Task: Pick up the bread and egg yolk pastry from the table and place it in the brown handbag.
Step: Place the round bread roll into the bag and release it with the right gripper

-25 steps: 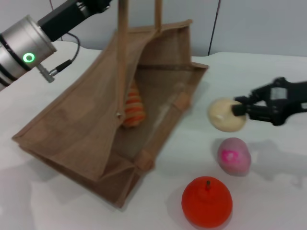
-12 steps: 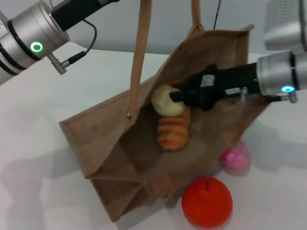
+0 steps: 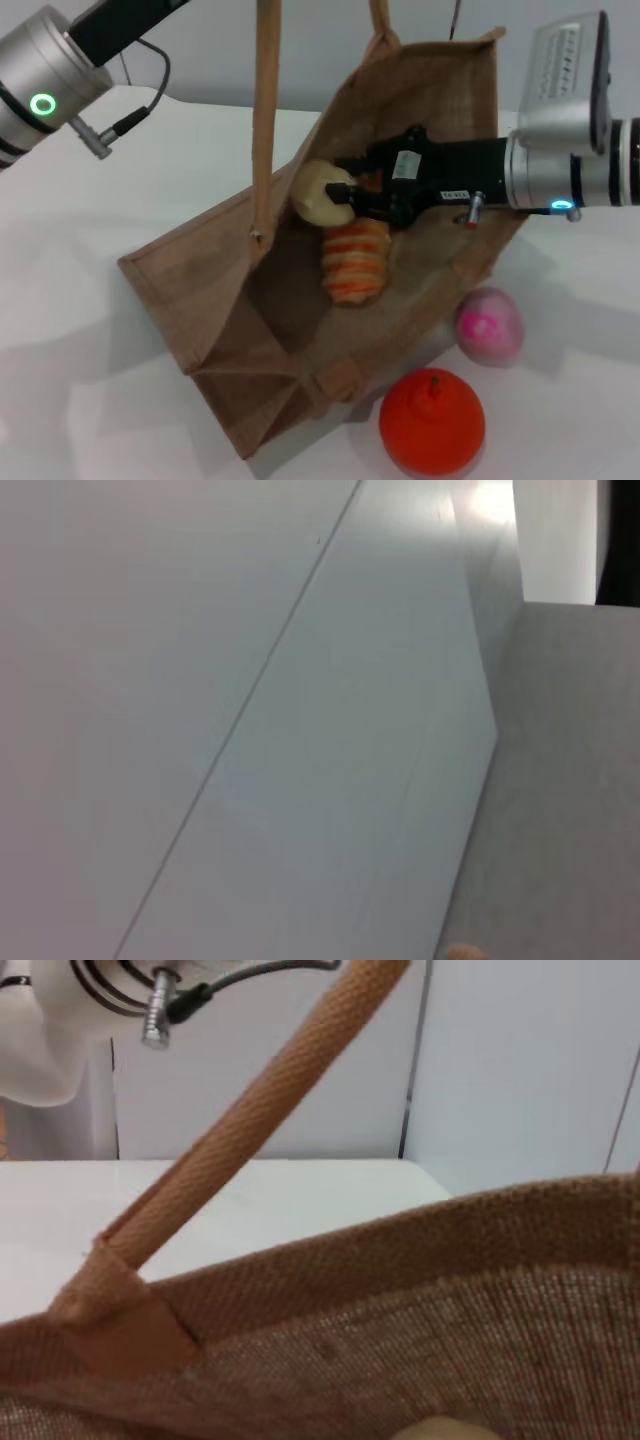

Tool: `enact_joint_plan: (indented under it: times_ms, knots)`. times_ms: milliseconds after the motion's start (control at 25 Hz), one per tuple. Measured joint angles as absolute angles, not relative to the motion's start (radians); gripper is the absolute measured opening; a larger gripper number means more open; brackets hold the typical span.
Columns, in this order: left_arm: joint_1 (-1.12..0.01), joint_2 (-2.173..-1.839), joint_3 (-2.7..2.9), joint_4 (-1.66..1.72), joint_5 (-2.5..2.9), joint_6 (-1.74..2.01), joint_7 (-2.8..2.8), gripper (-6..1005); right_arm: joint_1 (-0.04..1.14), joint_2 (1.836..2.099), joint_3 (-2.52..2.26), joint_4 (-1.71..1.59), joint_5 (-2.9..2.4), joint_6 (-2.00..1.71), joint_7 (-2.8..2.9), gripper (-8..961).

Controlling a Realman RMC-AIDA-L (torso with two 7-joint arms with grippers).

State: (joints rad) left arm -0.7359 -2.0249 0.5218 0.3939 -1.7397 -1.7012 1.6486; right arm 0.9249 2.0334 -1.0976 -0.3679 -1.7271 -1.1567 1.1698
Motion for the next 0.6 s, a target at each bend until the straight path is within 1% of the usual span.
enact_joint_plan:
  times_ms: [40, 280, 480, 600]
  knots:
    - [-0.732, -2.024, 0.521, 0.395, -1.743, -1.701, 1.651, 173, 0.92, 2.033, -1.098, -0.366, -1.717, -1.16, 1.153, 197]
    - [-0.694, -2.025, 0.471, 0.391, -1.758, -1.667, 1.675, 174, 0.873, 2.03, -1.096, -0.357, -1.626, -1.193, 1.043, 416]
    - [-0.668, -2.026, 0.44, 0.389, -1.758, -1.61, 1.689, 175, 0.801, 2.023, -1.086, -0.364, -1.502, -1.25, 0.963, 656]
    - [-0.655, -2.026, 0.432, 0.389, -1.754, -1.545, 1.697, 175, 0.744, 2.015, -1.083, -0.367, -1.403, -1.294, 0.928, 716]
